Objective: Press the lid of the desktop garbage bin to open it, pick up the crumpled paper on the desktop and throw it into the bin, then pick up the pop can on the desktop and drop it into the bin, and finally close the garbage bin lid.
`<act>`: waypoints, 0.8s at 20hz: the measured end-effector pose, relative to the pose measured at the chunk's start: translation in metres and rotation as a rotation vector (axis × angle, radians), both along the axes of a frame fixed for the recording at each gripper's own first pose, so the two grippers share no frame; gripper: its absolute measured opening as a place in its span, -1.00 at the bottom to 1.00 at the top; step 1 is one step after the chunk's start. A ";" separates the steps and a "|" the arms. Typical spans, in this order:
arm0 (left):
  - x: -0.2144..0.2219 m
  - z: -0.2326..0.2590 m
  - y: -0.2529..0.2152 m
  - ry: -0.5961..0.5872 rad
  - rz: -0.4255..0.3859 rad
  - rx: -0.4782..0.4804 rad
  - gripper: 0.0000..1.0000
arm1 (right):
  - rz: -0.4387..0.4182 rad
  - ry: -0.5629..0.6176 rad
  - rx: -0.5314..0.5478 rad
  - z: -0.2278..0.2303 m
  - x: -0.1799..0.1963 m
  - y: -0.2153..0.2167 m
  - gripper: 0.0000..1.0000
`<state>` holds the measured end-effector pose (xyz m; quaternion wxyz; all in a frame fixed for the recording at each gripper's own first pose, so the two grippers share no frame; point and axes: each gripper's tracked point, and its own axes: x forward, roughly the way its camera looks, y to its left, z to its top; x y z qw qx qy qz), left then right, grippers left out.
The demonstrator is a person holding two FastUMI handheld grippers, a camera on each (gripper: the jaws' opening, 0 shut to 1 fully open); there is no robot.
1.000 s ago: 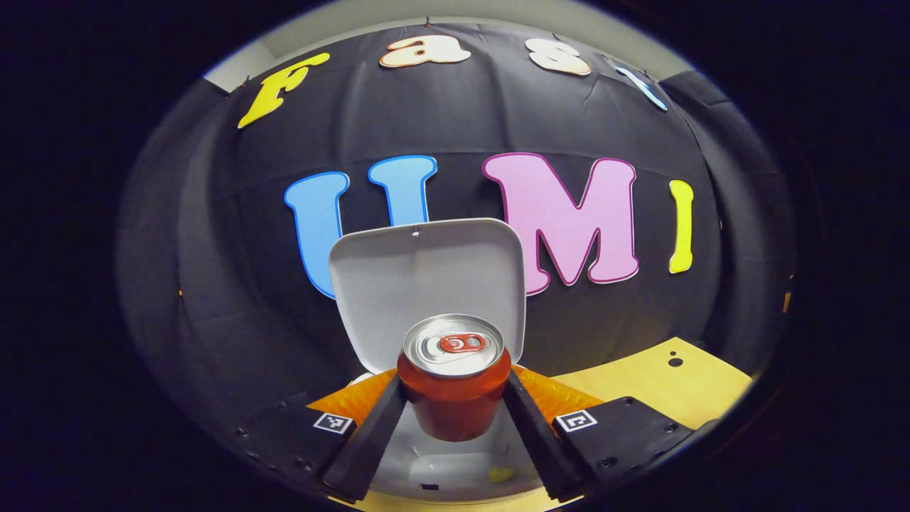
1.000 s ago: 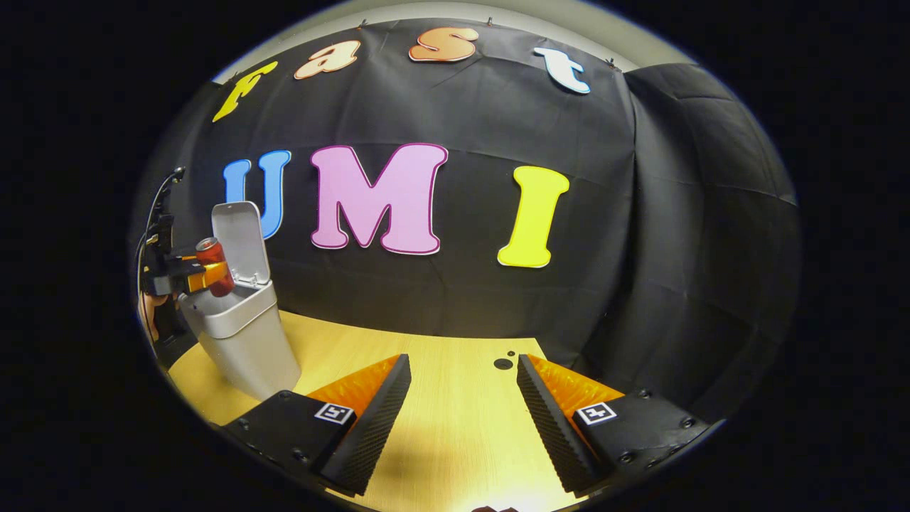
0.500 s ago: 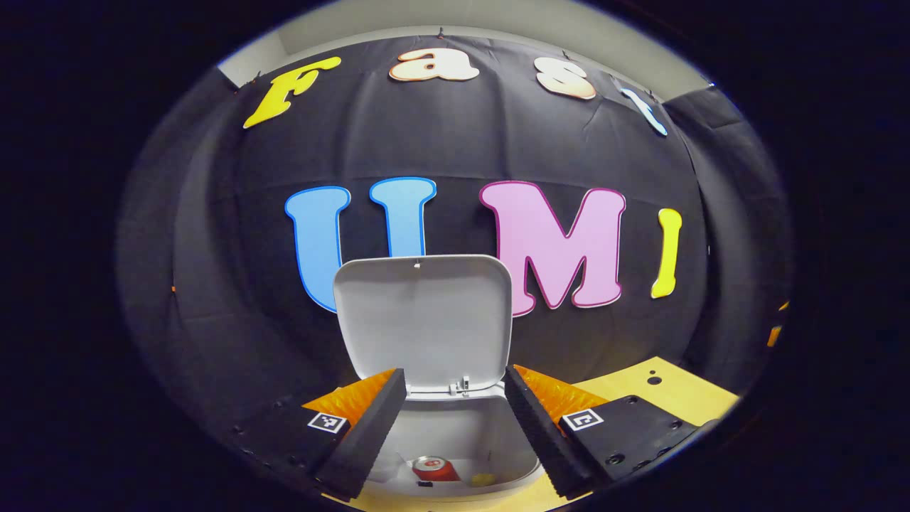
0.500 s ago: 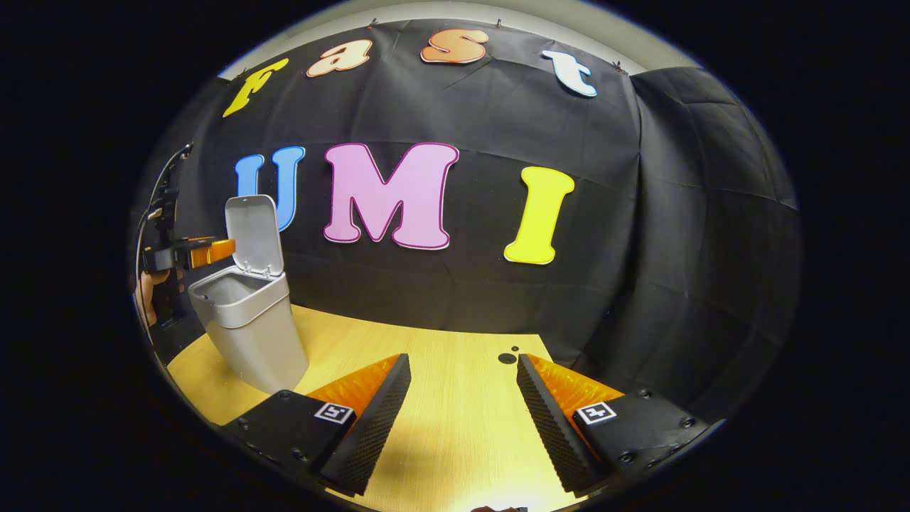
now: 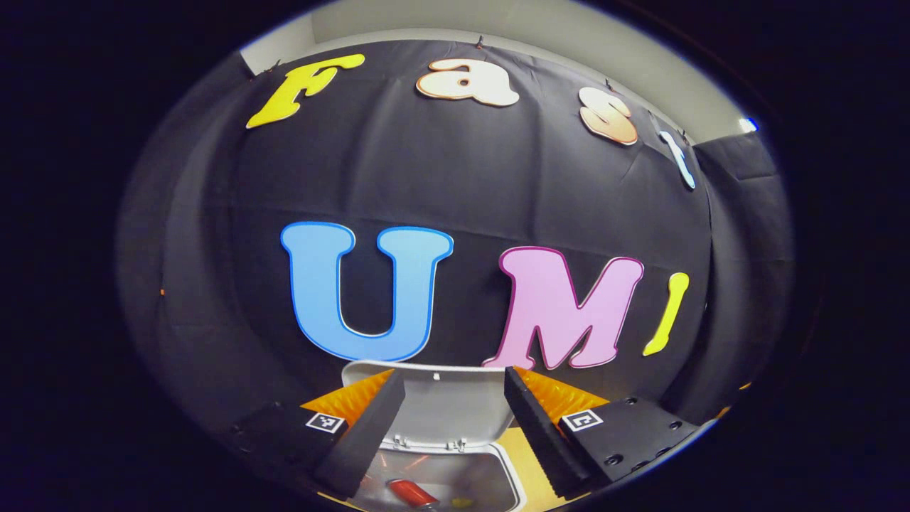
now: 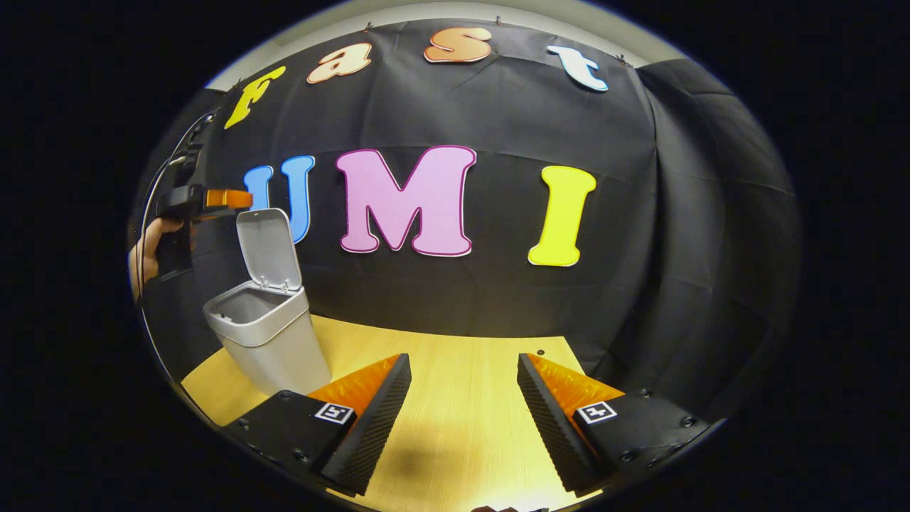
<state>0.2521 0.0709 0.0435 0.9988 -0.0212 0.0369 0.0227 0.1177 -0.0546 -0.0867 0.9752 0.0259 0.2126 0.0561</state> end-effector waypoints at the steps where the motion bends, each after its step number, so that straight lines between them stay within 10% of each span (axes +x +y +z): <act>1: 0.011 0.005 0.000 0.000 -0.013 0.014 0.88 | 0.011 -0.003 -0.005 0.001 0.005 0.004 0.94; 10: 0.087 -0.029 0.011 0.116 -0.045 0.144 0.91 | -0.022 0.027 -0.044 -0.016 0.034 -0.008 0.94; 16: 0.053 -0.049 -0.011 0.223 -0.105 0.129 0.92 | -0.013 0.048 -0.028 -0.028 0.028 0.015 0.94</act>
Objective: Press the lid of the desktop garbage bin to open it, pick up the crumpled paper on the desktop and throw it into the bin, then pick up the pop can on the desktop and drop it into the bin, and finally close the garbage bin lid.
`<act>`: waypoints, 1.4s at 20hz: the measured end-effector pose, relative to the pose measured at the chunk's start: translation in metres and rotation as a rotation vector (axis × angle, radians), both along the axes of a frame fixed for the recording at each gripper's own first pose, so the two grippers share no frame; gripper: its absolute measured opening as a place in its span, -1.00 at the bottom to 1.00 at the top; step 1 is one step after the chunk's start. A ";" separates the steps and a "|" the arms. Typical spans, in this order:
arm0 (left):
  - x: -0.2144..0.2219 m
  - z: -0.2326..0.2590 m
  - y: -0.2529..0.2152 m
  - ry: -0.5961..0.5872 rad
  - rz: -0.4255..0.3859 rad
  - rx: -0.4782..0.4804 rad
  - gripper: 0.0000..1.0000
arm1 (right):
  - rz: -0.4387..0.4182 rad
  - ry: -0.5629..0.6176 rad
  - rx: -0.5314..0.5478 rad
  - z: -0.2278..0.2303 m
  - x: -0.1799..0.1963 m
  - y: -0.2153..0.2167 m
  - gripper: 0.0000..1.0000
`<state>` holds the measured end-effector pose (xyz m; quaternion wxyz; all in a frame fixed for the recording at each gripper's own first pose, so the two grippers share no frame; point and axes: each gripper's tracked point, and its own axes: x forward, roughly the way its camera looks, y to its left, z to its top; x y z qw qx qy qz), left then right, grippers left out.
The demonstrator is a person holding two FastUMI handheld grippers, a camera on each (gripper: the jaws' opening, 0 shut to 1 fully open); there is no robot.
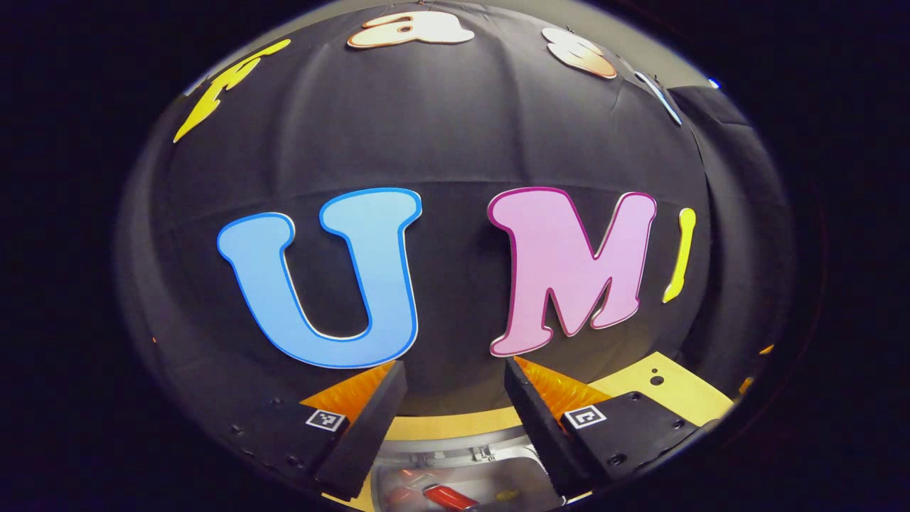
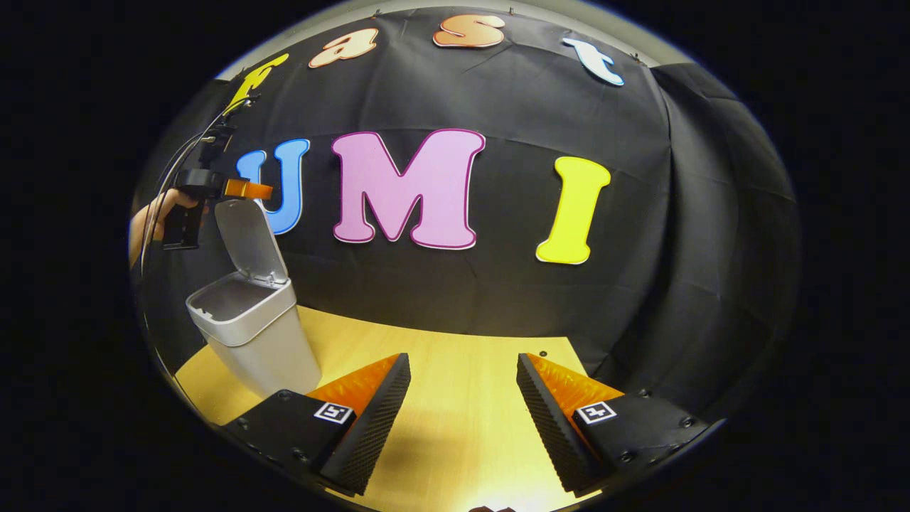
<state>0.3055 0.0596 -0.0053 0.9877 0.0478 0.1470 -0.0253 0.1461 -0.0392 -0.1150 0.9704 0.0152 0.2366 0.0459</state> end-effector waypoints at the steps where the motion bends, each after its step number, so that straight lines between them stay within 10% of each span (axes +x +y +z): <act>1: -0.009 -0.004 -0.001 0.009 -0.007 0.003 0.90 | -0.005 -0.006 -0.002 0.001 -0.002 0.001 0.94; 17: -0.127 -0.143 0.030 0.082 0.068 0.027 0.99 | -0.094 0.039 -0.045 -0.003 -0.091 0.025 0.94; 28: -0.141 -0.161 0.021 -0.088 0.071 -0.042 0.99 | -0.091 0.061 -0.079 -0.005 -0.132 0.039 0.94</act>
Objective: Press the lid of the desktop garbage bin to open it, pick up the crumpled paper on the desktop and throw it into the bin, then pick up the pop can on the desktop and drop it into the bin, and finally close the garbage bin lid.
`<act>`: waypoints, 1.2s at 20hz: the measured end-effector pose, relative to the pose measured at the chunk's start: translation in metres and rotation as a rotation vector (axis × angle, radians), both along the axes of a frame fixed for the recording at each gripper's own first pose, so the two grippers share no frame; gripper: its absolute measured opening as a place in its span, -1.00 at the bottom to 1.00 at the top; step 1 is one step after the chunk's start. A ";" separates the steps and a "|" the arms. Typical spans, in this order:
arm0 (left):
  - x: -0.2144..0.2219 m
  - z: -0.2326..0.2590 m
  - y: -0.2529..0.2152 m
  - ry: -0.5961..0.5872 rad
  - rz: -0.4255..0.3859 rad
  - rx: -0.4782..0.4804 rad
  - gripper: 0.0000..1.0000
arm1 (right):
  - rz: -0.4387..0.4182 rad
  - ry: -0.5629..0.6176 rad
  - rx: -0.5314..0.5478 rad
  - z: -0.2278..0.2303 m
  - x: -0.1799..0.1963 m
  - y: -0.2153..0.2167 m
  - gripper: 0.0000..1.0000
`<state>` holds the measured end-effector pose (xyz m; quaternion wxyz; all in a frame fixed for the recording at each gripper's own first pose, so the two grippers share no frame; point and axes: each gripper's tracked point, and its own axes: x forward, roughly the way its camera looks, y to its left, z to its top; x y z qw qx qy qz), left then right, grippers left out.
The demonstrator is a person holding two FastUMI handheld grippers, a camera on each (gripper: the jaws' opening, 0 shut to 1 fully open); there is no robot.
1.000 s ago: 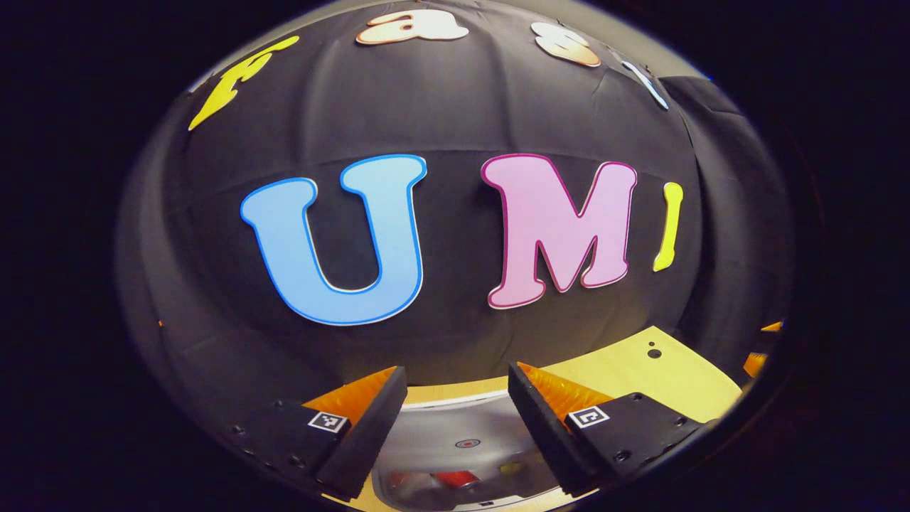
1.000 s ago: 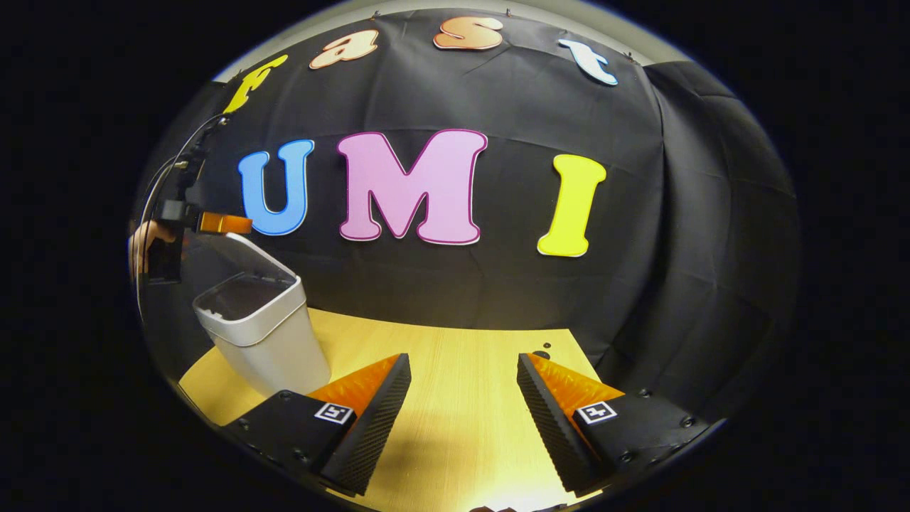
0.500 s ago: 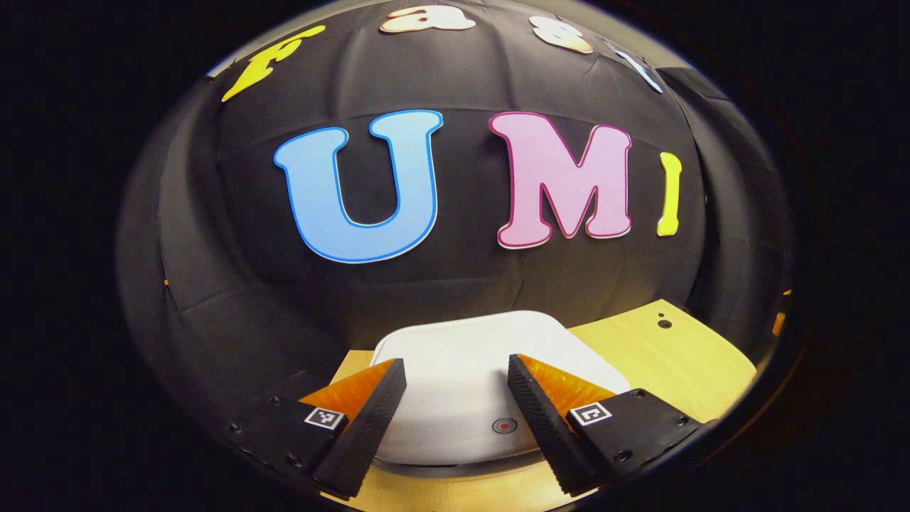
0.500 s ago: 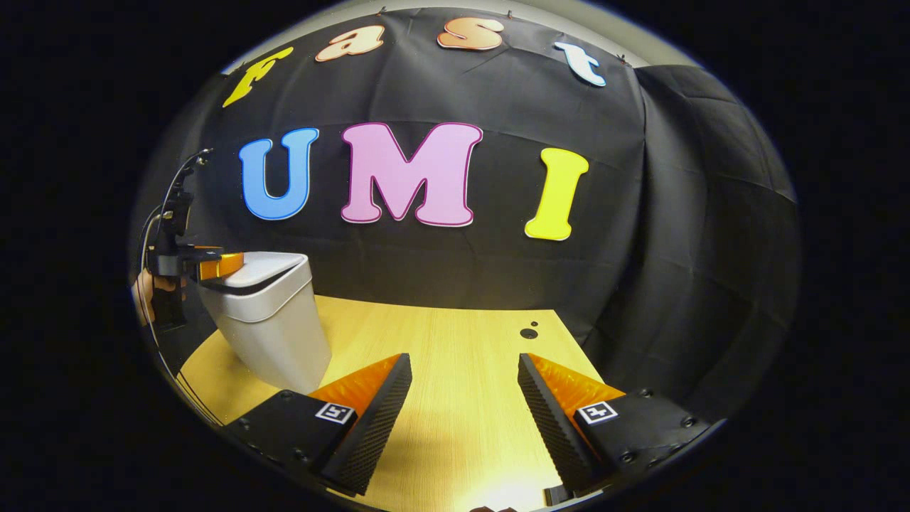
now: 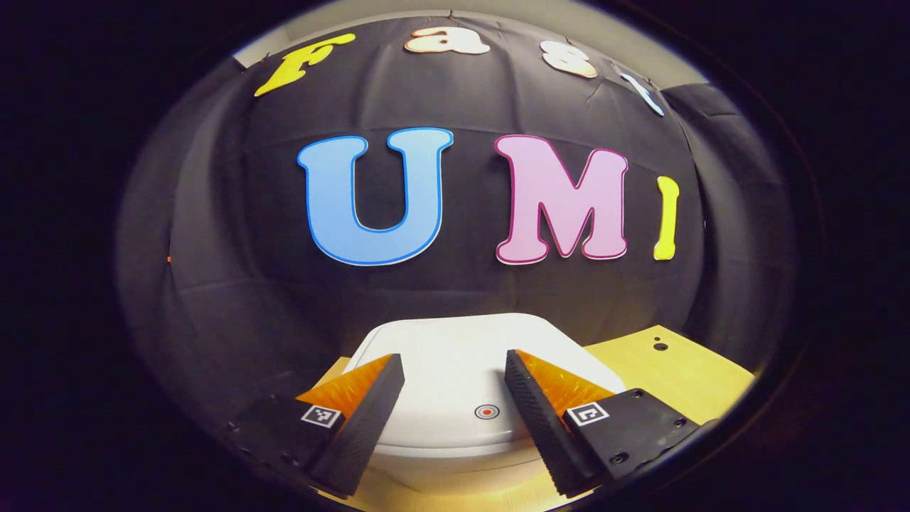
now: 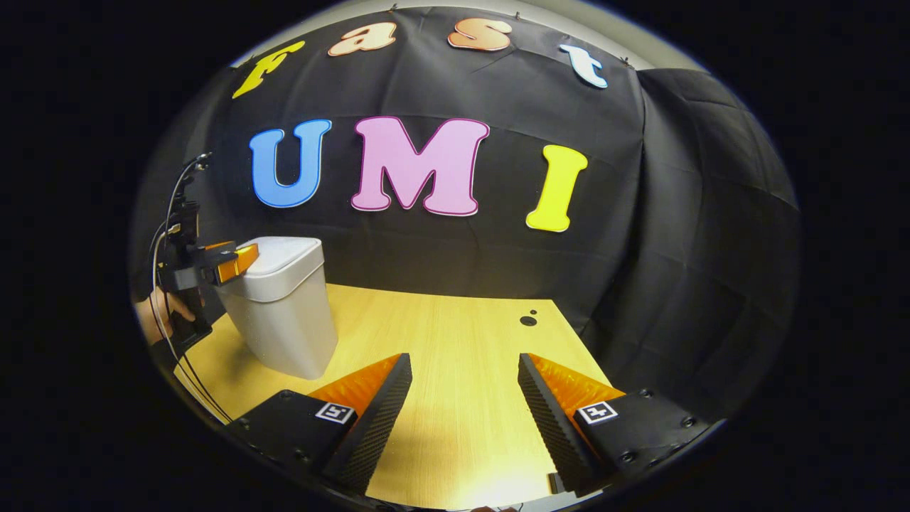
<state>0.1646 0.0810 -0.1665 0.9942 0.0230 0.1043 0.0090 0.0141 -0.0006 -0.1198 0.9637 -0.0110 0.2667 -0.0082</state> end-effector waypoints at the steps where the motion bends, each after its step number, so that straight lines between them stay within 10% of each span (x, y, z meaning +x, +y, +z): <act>1: -0.001 -0.003 -0.001 0.005 -0.008 0.020 0.99 | 0.000 0.000 0.001 -0.001 -0.001 0.002 0.94; 9: -0.027 0.028 -0.015 -0.078 -0.006 -0.012 0.92 | 0.050 -0.063 -0.007 0.015 -0.003 0.033 0.94; 24: -0.231 0.133 -0.089 -0.232 0.008 -0.107 0.91 | 0.034 -0.262 0.120 0.092 -0.062 0.047 0.94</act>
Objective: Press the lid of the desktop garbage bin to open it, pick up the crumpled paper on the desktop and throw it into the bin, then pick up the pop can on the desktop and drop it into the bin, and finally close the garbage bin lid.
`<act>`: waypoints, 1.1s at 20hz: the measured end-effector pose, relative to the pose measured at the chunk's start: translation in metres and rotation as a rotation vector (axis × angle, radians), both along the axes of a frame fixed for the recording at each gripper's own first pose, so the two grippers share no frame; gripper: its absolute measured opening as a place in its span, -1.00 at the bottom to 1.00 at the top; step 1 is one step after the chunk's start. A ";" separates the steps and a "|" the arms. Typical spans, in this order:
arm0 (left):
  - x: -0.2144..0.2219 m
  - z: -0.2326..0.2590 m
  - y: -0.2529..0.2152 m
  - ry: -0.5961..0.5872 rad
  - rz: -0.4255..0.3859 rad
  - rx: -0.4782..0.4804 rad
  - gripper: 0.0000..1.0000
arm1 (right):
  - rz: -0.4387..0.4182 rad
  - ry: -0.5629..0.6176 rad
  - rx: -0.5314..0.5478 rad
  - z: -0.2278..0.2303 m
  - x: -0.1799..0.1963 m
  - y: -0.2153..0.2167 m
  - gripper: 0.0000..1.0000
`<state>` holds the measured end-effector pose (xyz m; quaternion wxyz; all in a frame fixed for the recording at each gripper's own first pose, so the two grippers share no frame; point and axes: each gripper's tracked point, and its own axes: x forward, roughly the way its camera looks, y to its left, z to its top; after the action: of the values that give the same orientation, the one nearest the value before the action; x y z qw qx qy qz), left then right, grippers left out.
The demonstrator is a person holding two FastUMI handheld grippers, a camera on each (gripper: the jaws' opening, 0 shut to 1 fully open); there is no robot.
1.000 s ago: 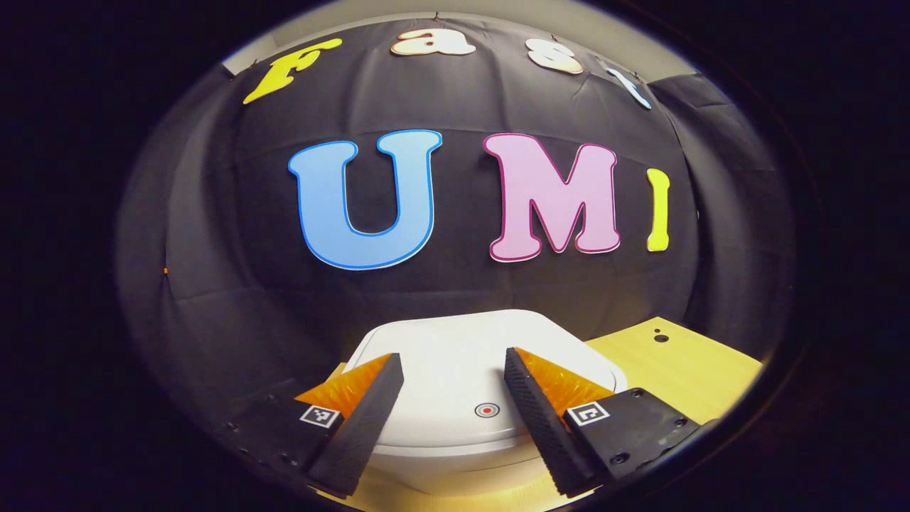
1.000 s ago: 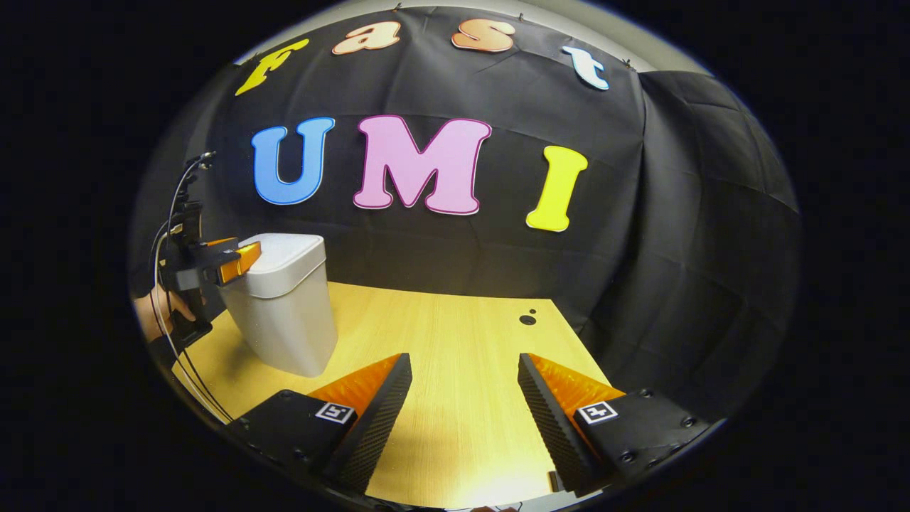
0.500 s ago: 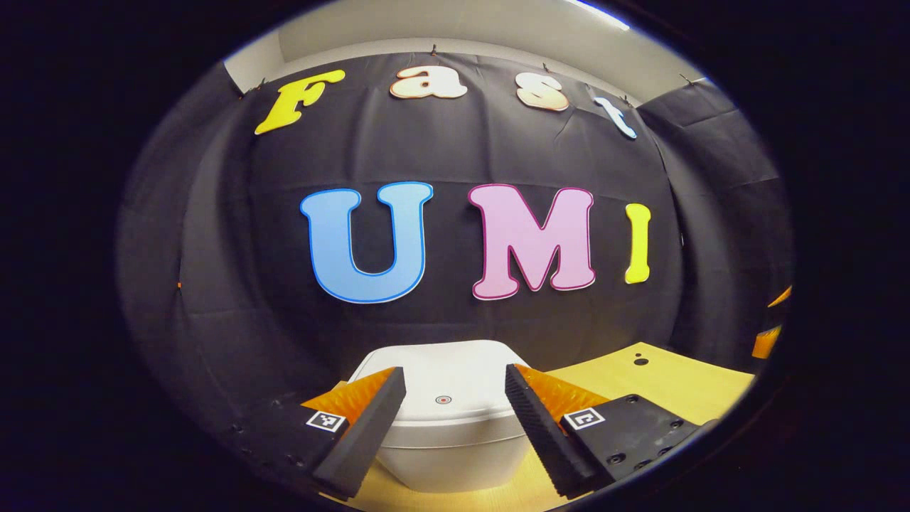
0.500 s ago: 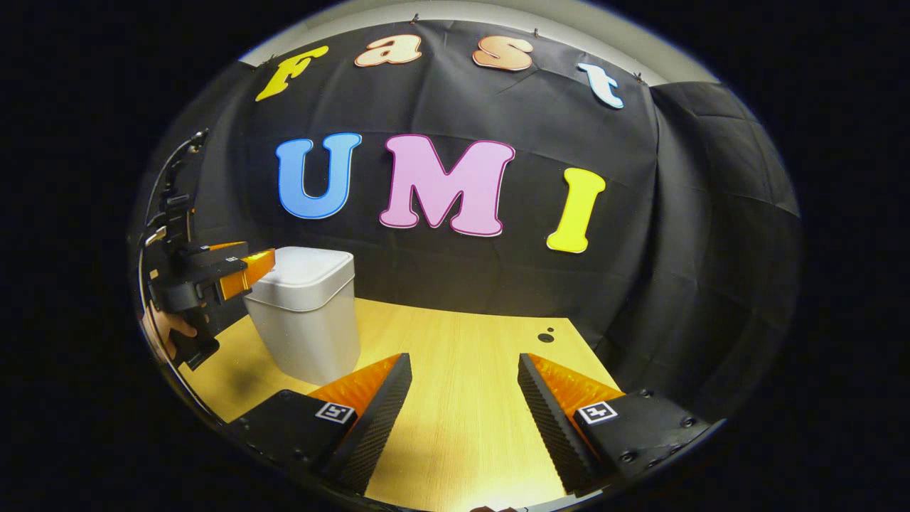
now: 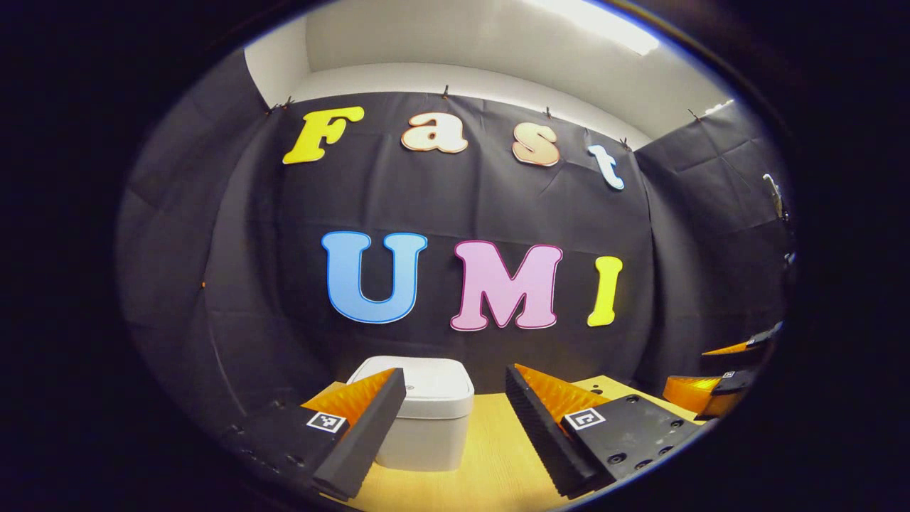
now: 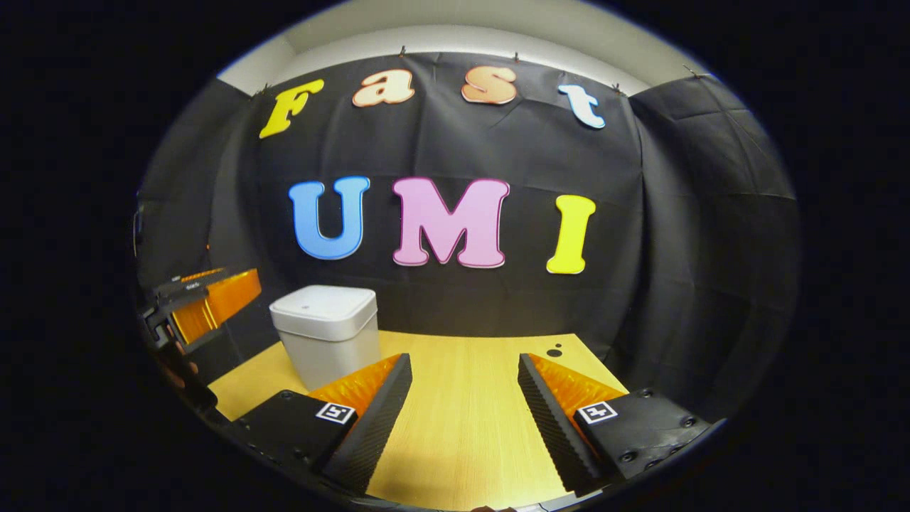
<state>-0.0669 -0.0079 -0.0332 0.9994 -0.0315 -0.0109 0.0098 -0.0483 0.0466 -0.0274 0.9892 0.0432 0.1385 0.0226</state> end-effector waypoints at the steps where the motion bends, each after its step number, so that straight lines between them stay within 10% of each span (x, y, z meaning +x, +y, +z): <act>1: -0.015 -0.002 0.001 0.008 0.015 -0.008 0.91 | -0.008 -0.022 0.006 0.008 -0.008 -0.002 0.94; 8: -0.061 0.004 0.018 -0.024 0.088 0.011 0.91 | -0.009 -0.152 0.007 0.044 -0.043 -0.002 0.72; 22: -0.044 0.023 0.012 -0.076 0.129 -0.041 0.90 | 0.154 -0.228 0.009 0.057 -0.008 0.005 0.93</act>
<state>-0.1114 0.0041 -0.0104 0.9947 -0.0516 -0.0506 0.0735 -0.0559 0.0517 0.0298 0.9936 0.0339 0.0280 0.1039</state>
